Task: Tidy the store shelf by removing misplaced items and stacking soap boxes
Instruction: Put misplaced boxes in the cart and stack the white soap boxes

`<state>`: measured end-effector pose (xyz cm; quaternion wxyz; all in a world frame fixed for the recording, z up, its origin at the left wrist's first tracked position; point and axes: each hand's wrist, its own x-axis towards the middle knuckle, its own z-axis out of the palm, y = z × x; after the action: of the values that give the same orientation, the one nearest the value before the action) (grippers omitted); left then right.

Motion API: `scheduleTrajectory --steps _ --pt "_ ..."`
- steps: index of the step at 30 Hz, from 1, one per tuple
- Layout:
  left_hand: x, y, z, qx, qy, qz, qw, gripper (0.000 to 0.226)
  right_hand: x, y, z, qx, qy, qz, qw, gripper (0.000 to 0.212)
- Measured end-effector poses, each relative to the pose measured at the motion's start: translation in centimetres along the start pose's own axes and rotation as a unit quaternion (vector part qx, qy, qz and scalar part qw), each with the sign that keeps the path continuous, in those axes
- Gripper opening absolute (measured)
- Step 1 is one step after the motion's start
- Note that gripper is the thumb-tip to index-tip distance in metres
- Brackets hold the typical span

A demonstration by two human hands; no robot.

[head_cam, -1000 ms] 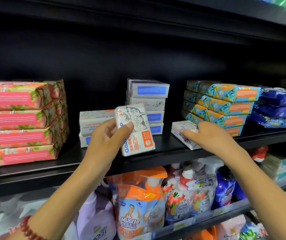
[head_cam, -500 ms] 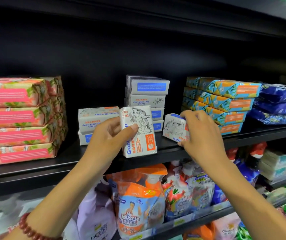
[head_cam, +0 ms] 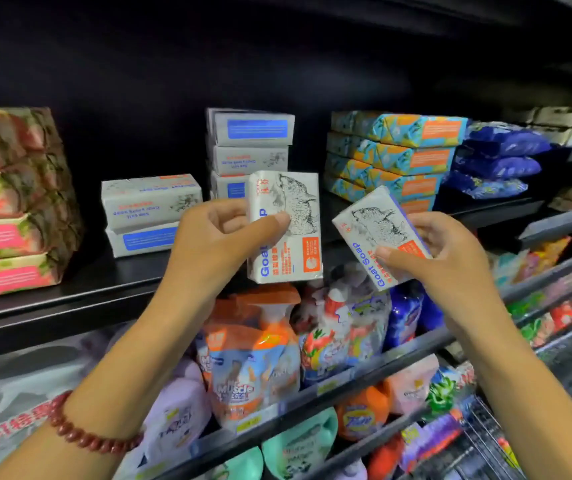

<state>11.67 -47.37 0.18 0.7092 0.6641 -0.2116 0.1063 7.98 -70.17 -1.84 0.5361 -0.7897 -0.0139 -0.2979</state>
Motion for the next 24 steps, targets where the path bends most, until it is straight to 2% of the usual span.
scheduleTrajectory --steps 5,8,10,12,14,15,17,21,22,24 --pt "-2.9 -1.7 4.3 -0.059 -0.079 -0.033 0.995 0.013 -6.5 2.1 -3.1 0.122 0.069 0.111 0.984 0.031" --pt "-5.8 -4.3 5.8 -0.104 -0.112 -0.1 0.983 0.015 -11.4 3.4 -4.8 0.143 0.117 0.175 0.967 0.032" --pt "-8.5 -7.2 6.1 -0.094 -0.147 -0.149 0.973 0.02 -15.9 4.5 -5.6 0.134 0.166 0.217 0.953 0.031" --pt "-11.6 -9.9 6.4 -0.079 -0.18 -0.211 0.957 0.025 -20.8 5.3 -5.6 0.132 0.232 0.256 0.929 0.032" --pt "-14.7 -12.1 6.7 -0.082 -0.2 -0.271 0.938 0.01 -25.7 5.8 -5.0 0.136 0.293 0.296 0.899 0.035" --pt "-16.3 -13.1 6.8 -0.083 -0.205 -0.3 0.928 0.005 -28.1 5.8 -4.5 0.137 0.315 0.312 0.886 0.041" --pt "-19.5 -14.4 6.8 -0.088 -0.223 -0.348 0.906 0.013 -32.5 5.8 -3.5 0.131 0.351 0.339 0.863 0.048" --pt "-24.9 -15.9 6.9 -0.083 -0.291 -0.403 0.864 0.011 -40.2 5.5 -1.9 0.127 0.405 0.4 0.812 0.046" --pt "-26.2 -16.3 7.1 -0.071 -0.303 -0.415 0.855 0.013 -42.0 5.3 -1.6 0.127 0.419 0.413 0.799 0.045" --pt "-28.4 -16.9 7.6 -0.028 -0.326 -0.419 0.847 0.038 -45.3 5.0 -1.2 0.132 0.452 0.429 0.771 0.039"
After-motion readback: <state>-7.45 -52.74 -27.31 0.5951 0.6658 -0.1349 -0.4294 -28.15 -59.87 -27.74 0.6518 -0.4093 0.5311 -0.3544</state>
